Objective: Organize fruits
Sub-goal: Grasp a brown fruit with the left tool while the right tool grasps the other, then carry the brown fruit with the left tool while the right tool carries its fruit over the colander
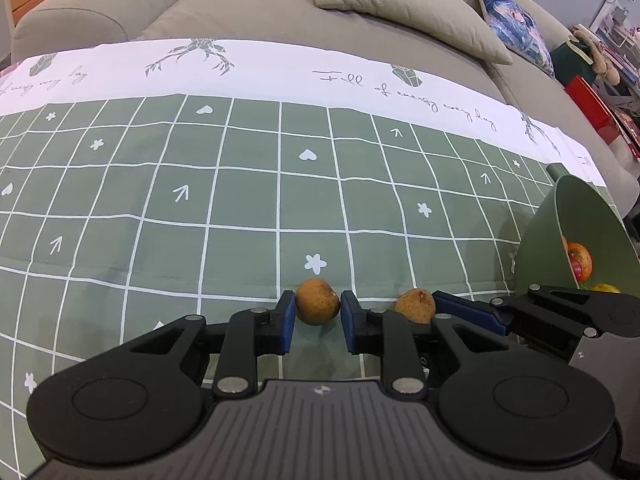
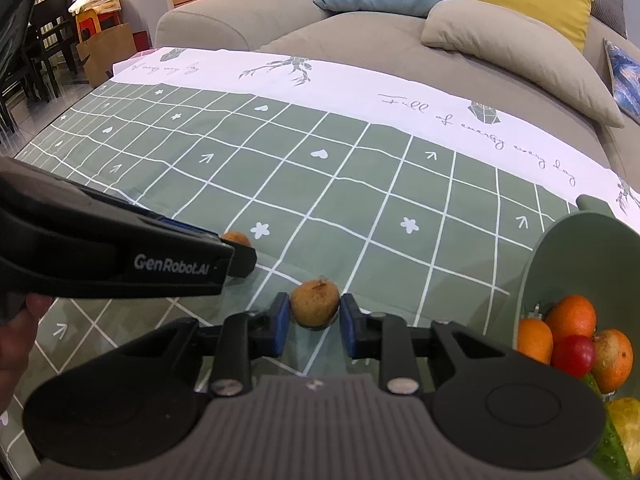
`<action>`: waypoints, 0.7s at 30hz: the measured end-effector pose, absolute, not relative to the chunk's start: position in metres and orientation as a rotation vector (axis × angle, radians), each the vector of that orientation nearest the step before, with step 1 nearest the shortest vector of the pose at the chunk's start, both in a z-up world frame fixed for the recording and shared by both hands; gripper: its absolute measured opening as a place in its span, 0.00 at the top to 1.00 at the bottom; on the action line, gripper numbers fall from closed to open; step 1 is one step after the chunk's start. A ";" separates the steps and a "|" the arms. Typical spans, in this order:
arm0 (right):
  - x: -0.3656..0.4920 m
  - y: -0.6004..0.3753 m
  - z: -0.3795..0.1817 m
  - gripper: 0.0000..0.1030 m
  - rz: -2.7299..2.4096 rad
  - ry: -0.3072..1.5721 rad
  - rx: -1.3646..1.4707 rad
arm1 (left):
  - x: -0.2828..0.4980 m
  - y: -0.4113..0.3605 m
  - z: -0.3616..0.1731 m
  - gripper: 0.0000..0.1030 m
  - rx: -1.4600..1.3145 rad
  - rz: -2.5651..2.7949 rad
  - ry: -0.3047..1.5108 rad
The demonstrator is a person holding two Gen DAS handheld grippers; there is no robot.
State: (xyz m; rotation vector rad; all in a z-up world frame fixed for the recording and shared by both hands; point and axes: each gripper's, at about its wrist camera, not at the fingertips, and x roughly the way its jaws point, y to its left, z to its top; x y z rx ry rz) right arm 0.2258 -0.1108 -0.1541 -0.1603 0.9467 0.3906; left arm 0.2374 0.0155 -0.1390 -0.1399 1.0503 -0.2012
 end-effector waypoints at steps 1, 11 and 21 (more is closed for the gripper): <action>0.225 -0.111 -0.152 0.78 0.390 0.944 -0.159 | 0.236 0.016 -0.137 0.75 -0.145 -0.204 1.046; 0.203 -0.118 -0.125 0.78 0.390 0.907 -0.141 | 0.209 0.022 -0.104 0.75 -0.152 -0.178 1.008; 0.158 -0.132 -0.094 0.78 0.396 0.886 -0.123 | 0.170 0.025 -0.074 0.75 -0.175 -0.147 1.005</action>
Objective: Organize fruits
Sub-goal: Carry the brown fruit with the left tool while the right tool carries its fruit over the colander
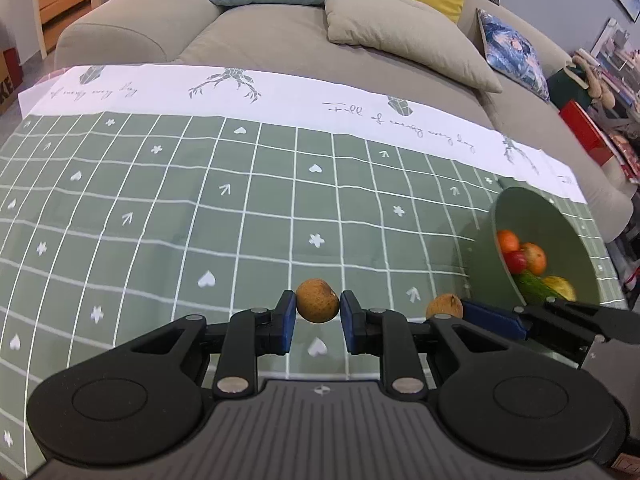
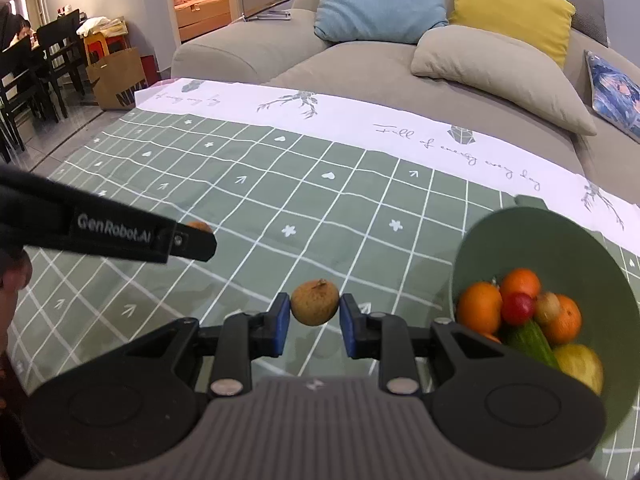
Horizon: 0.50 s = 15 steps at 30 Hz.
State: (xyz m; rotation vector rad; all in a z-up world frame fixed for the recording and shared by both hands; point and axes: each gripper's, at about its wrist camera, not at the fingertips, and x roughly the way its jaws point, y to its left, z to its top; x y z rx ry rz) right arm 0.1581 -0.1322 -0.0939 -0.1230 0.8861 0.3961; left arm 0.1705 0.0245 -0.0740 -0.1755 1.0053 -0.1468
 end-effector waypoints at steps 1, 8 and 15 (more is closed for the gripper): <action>0.154 -0.134 -0.092 0.78 0.398 0.886 -0.122 | 0.167 0.023 -0.072 0.75 -0.176 -0.151 1.004; 0.125 -0.160 -0.076 0.78 0.403 0.882 -0.093 | 0.147 -0.003 -0.058 0.75 -0.163 -0.214 0.999; 0.105 -0.198 -0.056 0.78 0.364 0.837 -0.064 | 0.143 -0.042 -0.045 0.75 -0.128 -0.297 0.985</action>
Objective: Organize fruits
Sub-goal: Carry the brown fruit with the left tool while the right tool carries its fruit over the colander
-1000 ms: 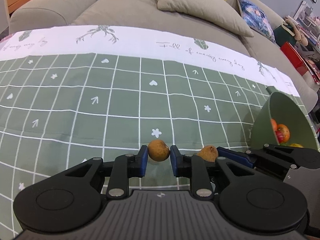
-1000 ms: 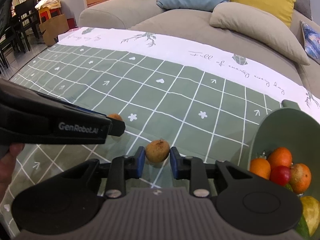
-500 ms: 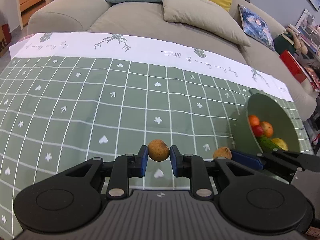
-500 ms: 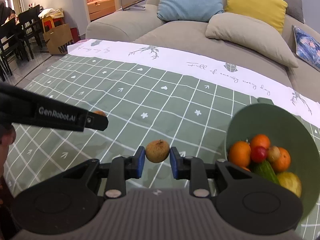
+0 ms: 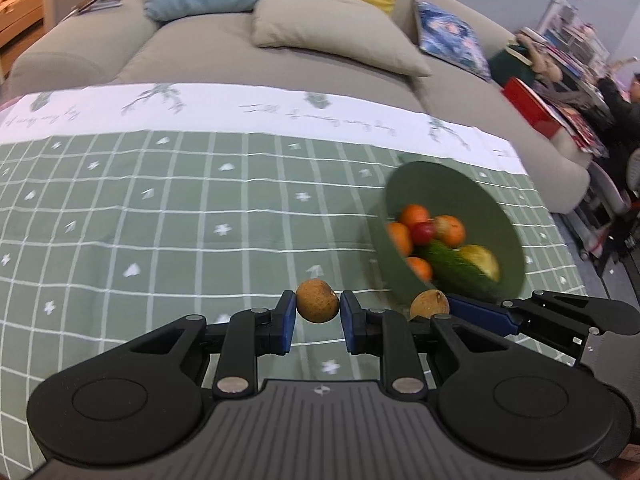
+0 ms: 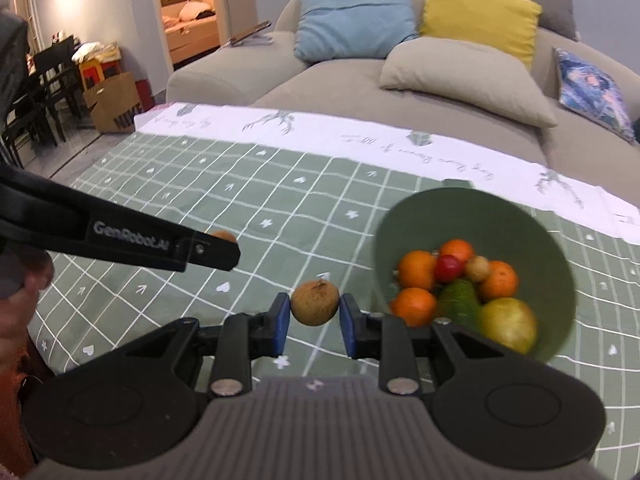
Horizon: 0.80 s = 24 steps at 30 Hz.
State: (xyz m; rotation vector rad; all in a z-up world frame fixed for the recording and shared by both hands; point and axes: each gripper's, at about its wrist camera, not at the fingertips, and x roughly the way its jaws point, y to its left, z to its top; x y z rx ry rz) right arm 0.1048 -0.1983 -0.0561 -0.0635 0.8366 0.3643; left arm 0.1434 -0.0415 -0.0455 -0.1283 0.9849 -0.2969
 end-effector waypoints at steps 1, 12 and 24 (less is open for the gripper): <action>0.102 -0.203 -0.053 0.78 0.358 0.828 -0.062 | 0.143 -0.047 -0.044 0.75 -0.126 -0.308 0.982; 0.104 -0.256 -0.040 0.78 0.271 0.786 -0.041 | 0.160 -0.097 -0.040 0.75 -0.132 -0.392 0.987; 0.161 -0.304 -0.068 0.78 0.246 0.872 -0.099 | 0.202 -0.140 -0.063 0.75 -0.098 -0.439 1.064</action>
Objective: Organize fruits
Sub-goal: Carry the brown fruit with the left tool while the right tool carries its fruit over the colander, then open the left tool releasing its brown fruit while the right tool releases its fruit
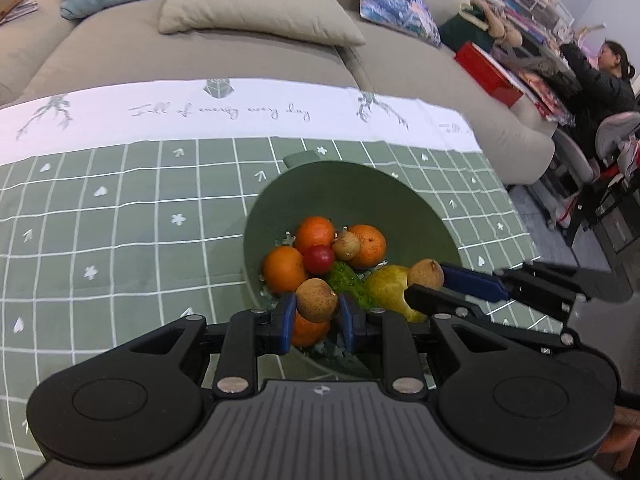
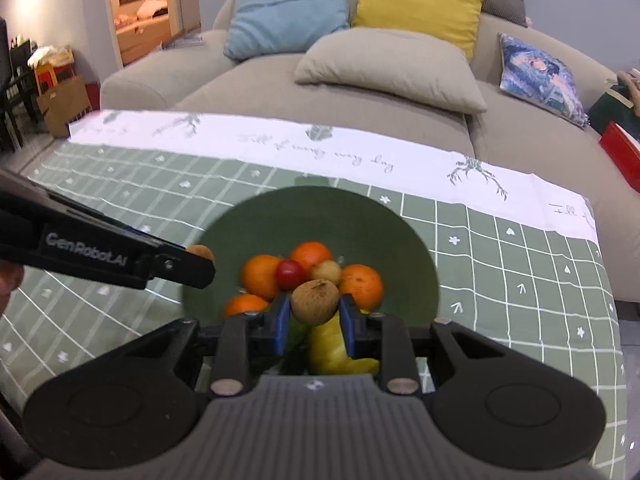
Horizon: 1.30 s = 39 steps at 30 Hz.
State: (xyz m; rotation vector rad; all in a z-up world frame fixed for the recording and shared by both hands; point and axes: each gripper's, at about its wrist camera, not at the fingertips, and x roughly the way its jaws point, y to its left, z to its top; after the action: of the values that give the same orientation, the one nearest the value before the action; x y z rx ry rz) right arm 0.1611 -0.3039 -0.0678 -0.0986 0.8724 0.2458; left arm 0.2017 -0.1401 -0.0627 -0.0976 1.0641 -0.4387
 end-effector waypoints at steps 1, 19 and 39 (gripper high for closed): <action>0.167 -0.306 -0.071 0.78 0.252 0.881 -0.102 | 0.205 -0.143 -0.066 0.75 -0.086 -0.442 1.073; 0.228 -0.318 -0.114 0.78 0.352 1.031 -0.085 | 0.240 -0.164 -0.099 0.75 -0.011 -0.463 1.178; 0.232 -0.315 -0.114 0.77 0.339 1.045 -0.072 | 0.241 -0.161 -0.097 0.58 -0.023 -0.469 1.184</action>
State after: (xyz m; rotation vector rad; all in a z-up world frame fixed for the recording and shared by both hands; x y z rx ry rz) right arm 0.2316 -0.3152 -0.1144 -0.0725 1.0445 0.3393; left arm 0.2413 -0.1612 -0.0970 -0.0230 1.1844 -0.4689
